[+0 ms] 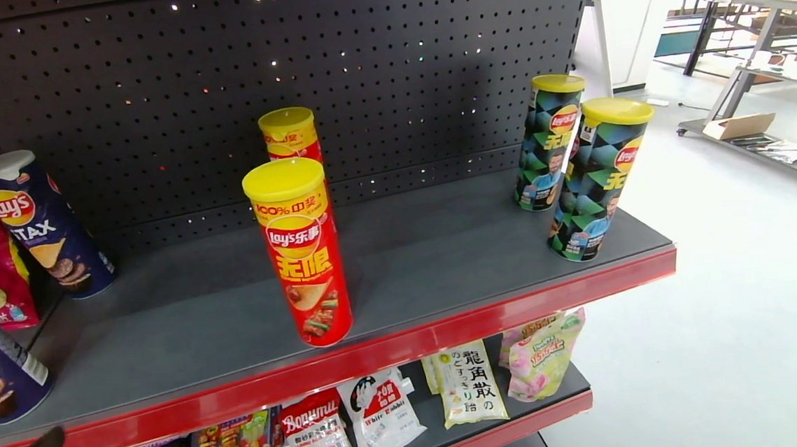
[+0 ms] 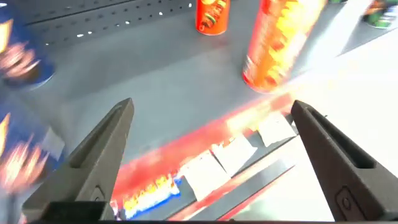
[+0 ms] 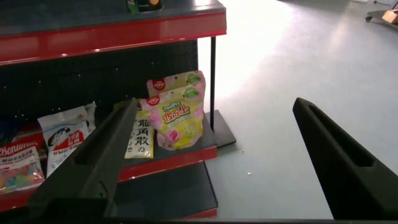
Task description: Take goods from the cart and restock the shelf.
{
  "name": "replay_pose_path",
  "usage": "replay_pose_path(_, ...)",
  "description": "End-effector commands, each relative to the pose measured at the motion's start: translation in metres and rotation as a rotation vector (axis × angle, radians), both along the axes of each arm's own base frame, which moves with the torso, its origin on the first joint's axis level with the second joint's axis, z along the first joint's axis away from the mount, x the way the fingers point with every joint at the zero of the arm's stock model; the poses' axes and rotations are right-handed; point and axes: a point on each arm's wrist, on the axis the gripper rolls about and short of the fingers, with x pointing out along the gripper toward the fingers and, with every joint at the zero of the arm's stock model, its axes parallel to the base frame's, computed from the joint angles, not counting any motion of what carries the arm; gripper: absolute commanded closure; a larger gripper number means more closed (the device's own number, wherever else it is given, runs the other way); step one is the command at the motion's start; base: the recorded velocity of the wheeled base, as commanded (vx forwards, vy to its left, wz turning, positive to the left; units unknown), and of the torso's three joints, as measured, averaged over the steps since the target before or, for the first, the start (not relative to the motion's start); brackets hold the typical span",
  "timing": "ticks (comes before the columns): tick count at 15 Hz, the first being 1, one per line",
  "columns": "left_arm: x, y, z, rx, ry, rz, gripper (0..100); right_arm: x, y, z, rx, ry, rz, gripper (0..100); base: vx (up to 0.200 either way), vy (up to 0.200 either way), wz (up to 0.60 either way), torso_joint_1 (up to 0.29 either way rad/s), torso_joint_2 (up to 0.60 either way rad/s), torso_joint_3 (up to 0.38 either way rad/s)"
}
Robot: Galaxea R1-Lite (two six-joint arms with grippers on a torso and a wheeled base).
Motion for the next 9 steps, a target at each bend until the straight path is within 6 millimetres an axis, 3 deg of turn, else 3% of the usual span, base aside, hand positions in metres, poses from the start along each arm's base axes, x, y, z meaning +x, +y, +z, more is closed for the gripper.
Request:
replay_pose_path(1, -0.063, 0.013, -0.03, -0.039, -0.157, 0.035, 0, 0.0, 0.0, 0.0, 0.0, -0.001, 0.0, 0, 0.0, 0.0, 0.0, 0.0, 0.0, 0.0)
replay_pose_path(5, -0.059, 0.014, -0.05, -0.007, -0.101, 0.248, 0, 0.0, 0.0, 0.0, -0.003, -0.001, 0.002, 0, 0.0, 0.0, 0.0, 0.0, 0.0, 0.0)
replay_pose_path(8, -0.061, 0.014, -0.059, -0.001, -0.107, 0.302, 0, 0.0, 0.0, 0.0, -0.002, 0.0, 0.003, 0, 0.0, 0.0, 0.0, 0.0, 0.0, 0.0)
replay_pose_path(9, -0.062, 0.013, -0.061, 0.0, -0.107, 0.325, 0, 0.0, 0.0, 0.0, -0.003, -0.001, 0.003, 0, 0.0, 0.0, 0.6, 0.002, 0.0, 0.002)
